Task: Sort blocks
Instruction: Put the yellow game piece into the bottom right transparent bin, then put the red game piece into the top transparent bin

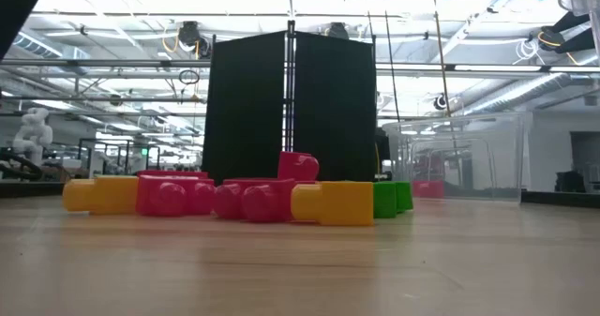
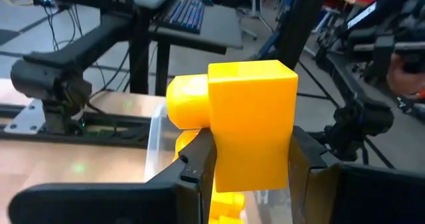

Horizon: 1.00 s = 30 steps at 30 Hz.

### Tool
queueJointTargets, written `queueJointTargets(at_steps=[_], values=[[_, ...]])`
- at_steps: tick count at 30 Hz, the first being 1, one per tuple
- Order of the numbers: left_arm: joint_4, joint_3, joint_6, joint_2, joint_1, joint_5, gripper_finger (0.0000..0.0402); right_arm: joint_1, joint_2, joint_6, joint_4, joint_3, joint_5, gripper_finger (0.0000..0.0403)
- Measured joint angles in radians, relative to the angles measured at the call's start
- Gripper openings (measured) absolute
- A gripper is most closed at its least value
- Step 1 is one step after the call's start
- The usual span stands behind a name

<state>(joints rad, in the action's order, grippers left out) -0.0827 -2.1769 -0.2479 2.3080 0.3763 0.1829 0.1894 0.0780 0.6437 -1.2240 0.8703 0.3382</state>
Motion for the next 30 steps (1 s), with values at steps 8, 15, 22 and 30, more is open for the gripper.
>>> queueJointTargets(at_steps=[8, 15, 22, 30], values=[[0.002, 0.0, 0.019, 0.023, 0.005, -0.001, 0.0108, 0.0, 0.0, 0.007, 0.0, 0.0, 0.0, 0.0208], [0.003, 0.0, 0.019, 0.023, 0.005, -0.008, 0.018, 0.0, 0.0, 0.006, 0.0, 0.0, 0.0, 0.0208], [-0.015, 0.0, 0.012, 0.02, 0.005, -0.006, 0.0243, 0.0, 0.0, 0.005, 0.0, 0.0, 0.001, 0.0208], [-0.465, -0.005, -0.259, -0.154, -0.064, 0.266, 0.0227, 0.0, 0.0, 0.0, 0.0, 0.0, 0.001, 0.0208]])
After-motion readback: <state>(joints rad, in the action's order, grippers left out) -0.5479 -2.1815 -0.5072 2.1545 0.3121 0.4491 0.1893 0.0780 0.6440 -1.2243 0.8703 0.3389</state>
